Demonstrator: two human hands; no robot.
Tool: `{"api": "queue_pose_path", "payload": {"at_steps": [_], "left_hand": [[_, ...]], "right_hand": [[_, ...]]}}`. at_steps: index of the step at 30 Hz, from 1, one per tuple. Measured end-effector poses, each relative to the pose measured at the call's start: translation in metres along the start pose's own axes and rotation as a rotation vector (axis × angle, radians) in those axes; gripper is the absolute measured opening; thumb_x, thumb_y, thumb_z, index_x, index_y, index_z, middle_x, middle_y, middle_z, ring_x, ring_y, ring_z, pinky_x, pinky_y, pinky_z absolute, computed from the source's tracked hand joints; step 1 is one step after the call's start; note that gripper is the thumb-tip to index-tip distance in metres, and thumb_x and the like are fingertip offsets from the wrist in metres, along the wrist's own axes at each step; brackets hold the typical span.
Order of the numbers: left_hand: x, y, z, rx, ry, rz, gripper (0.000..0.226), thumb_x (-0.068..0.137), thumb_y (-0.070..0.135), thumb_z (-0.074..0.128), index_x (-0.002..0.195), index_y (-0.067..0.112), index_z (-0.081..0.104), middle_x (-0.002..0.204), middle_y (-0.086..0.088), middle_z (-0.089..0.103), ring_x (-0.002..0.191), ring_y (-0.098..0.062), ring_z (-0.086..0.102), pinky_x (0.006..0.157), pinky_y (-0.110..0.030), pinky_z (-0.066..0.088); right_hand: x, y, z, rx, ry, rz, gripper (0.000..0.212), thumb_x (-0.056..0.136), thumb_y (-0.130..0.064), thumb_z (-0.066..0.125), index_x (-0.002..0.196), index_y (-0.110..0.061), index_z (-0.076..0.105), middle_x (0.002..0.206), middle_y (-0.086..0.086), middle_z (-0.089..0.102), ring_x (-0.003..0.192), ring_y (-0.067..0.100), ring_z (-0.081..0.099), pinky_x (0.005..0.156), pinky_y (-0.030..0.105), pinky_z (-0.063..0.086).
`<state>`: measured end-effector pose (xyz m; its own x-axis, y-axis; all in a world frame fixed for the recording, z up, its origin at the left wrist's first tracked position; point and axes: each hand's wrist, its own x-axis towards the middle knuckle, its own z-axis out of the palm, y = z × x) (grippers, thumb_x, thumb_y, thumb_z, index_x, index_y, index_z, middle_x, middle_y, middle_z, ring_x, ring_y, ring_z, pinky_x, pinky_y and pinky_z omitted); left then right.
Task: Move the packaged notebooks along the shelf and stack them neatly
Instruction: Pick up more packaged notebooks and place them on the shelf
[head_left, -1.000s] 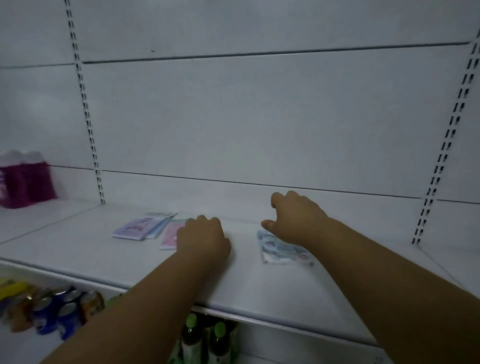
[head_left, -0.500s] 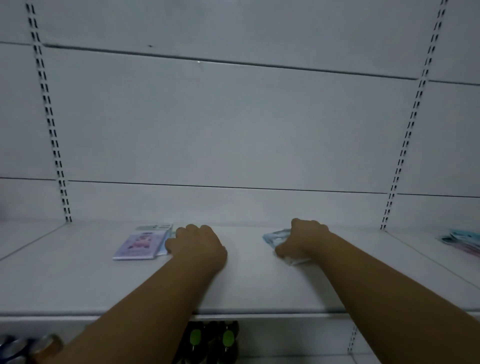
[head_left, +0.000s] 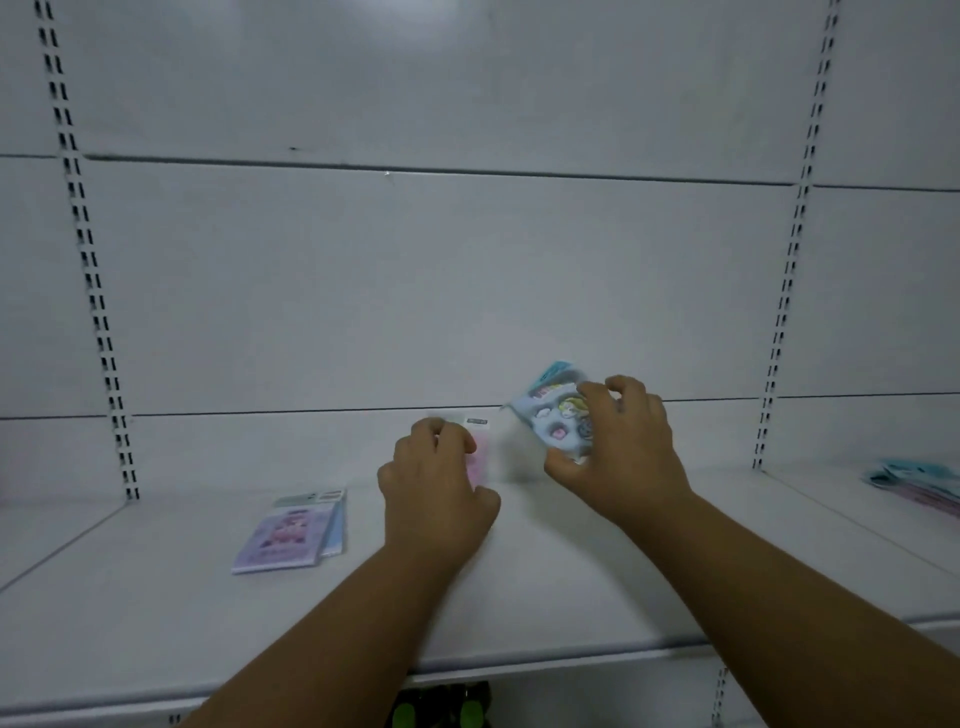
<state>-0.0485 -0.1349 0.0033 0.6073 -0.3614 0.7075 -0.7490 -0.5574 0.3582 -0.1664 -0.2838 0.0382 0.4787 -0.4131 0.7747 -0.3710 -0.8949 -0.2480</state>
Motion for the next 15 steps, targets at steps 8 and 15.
{"api": "queue_pose_path", "payload": {"at_steps": [8, 15], "left_hand": [[-0.01, 0.079, 0.02, -0.181, 0.022, 0.103, 0.038, 0.06, 0.027, 0.073, 0.095, 0.021, 0.058, 0.1, 0.0, 0.053, 0.086, -0.024, 0.052, 0.074, -0.035, 0.038], [-0.028, 0.2, 0.082, -0.337, -0.094, 0.196, 0.039, 0.06, 0.029, 0.075, 0.095, 0.022, 0.059, 0.101, -0.001, 0.056, 0.083, -0.022, 0.055, 0.074, -0.036, 0.043]], "right_hand": [[-0.009, 0.077, -0.046, 0.061, 0.018, 0.212, 0.066, 0.063, -0.04, 0.073, 0.121, -0.015, 0.054, 0.119, 0.011, 0.05, 0.106, 0.032, 0.051, 0.09, 0.038, 0.046], [-0.037, 0.199, -0.119, -0.144, 0.035, 0.308, 0.062, 0.063, -0.044, 0.07, 0.115, -0.015, 0.055, 0.111, 0.009, 0.05, 0.099, 0.029, 0.048, 0.083, 0.037, 0.045]]}}
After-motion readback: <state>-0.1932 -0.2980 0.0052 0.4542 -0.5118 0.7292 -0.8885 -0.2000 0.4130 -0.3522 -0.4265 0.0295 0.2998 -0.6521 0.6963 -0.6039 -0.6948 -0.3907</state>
